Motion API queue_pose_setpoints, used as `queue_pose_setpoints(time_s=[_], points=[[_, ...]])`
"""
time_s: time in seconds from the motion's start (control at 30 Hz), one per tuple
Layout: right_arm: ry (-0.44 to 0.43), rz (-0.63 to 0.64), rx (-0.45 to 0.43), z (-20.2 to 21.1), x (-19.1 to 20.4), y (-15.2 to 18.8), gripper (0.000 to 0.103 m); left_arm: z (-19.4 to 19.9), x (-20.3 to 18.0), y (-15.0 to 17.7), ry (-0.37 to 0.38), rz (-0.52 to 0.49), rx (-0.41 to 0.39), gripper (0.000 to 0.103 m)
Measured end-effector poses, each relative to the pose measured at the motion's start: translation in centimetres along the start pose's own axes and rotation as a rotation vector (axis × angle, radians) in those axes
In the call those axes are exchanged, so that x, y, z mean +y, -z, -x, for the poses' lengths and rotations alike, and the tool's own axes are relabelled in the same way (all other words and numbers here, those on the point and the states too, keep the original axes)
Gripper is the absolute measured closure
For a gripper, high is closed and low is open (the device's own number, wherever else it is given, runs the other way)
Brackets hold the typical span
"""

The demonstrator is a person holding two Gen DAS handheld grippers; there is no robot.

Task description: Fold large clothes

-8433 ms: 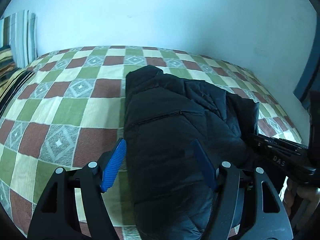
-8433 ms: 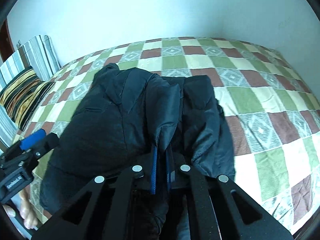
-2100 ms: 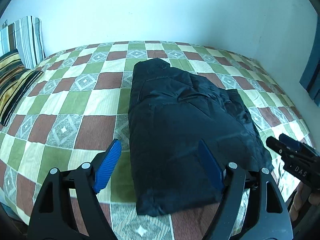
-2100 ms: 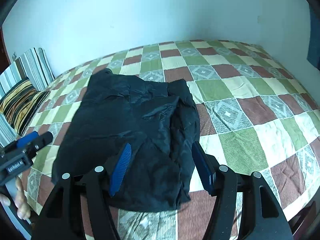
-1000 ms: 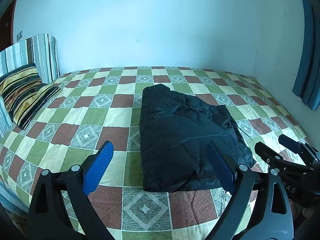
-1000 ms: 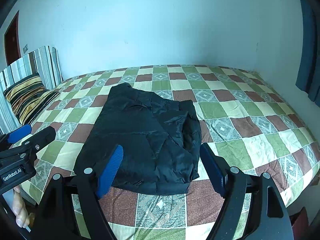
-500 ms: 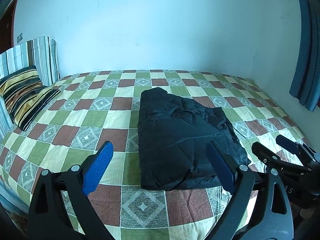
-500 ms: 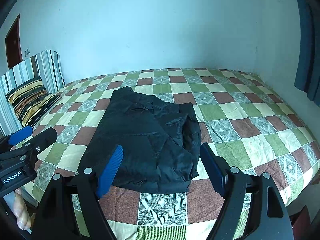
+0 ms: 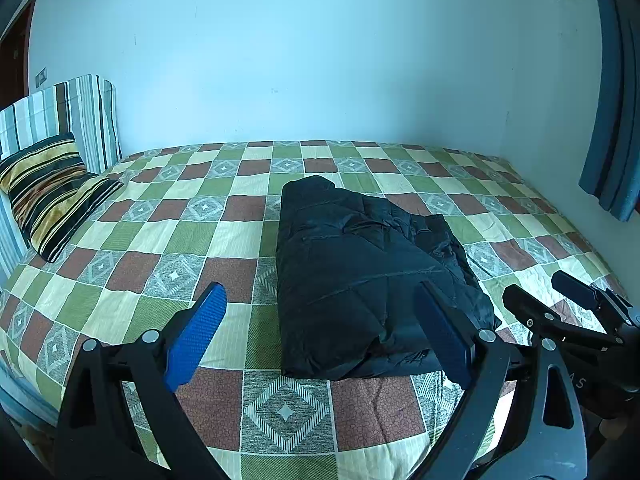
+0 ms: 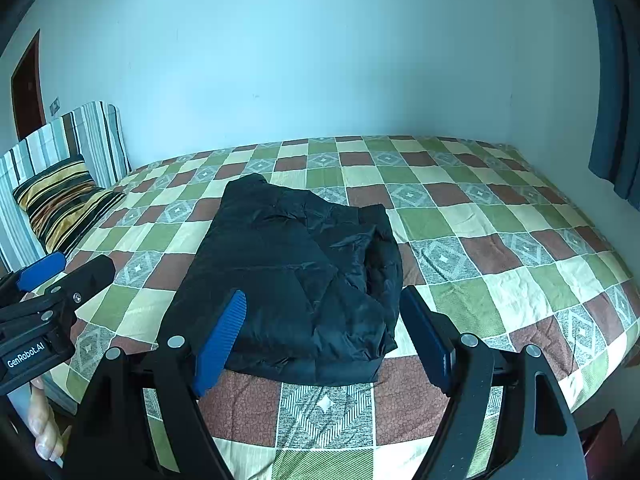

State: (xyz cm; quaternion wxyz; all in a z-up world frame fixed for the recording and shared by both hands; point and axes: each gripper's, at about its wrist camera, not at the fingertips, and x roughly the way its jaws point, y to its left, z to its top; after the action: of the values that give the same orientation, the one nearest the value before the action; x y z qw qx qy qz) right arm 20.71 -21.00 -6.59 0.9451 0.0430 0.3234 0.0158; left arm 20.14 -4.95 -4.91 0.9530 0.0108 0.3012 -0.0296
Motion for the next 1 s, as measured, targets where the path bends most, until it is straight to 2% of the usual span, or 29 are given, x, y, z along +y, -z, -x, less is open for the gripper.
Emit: queue_pose_setpoints(time_s=[0.7, 0.87, 1.0], points=[[0.001, -0.001, -0.001, 0.17, 0.01, 0.07, 0.025, 0.3, 0.14, -0.1, 0.003, 0.004, -0.009, 0.009], [0.0, 0.0, -0.005, 0.16, 0.07, 0.06, 0.025, 0.44, 0.18, -0.23, 0.006, 0.005, -0.02, 0.004], [0.007, 0.003, -0.013, 0.33, 0.38, 0.01, 0.02, 0.5, -0.03, -0.26, 0.0, -0.002, -0.027, 0.004]])
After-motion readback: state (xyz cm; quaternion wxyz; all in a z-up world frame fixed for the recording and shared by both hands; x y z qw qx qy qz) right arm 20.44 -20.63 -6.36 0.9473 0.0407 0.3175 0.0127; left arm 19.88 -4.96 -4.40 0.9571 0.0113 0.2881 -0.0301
